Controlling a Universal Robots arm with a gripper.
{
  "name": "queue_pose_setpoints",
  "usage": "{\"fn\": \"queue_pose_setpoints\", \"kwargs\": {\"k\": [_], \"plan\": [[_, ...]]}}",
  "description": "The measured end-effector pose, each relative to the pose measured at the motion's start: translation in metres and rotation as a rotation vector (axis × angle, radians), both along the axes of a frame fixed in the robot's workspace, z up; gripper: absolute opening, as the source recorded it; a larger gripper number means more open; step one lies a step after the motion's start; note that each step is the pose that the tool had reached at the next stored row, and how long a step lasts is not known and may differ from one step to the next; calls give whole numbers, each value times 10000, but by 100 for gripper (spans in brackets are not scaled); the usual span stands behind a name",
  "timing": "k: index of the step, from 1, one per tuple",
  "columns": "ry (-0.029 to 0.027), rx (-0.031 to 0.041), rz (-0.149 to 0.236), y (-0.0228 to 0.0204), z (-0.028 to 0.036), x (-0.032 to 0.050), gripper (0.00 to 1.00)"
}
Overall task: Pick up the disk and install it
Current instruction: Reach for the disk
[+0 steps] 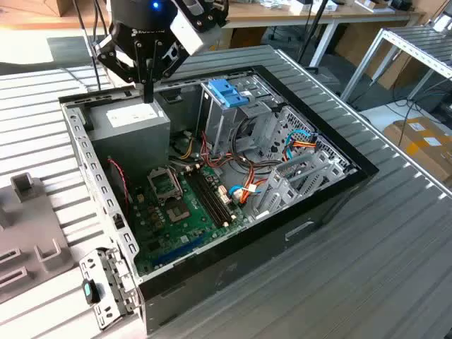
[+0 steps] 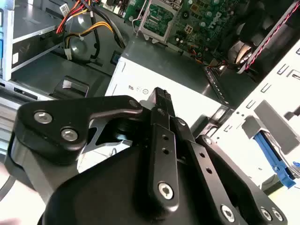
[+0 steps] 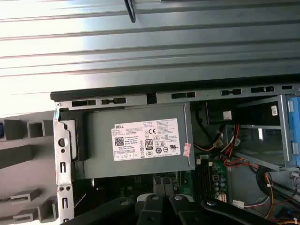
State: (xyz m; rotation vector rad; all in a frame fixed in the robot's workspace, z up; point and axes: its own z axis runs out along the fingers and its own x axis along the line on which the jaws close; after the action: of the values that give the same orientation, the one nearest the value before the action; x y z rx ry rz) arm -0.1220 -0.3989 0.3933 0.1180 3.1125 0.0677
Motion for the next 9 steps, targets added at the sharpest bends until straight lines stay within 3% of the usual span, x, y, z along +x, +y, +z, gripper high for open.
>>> {"fn": "queue_pose_setpoints", "kwargs": {"k": [9], "plan": [[0,0,0,0,0,-30,11]]}}
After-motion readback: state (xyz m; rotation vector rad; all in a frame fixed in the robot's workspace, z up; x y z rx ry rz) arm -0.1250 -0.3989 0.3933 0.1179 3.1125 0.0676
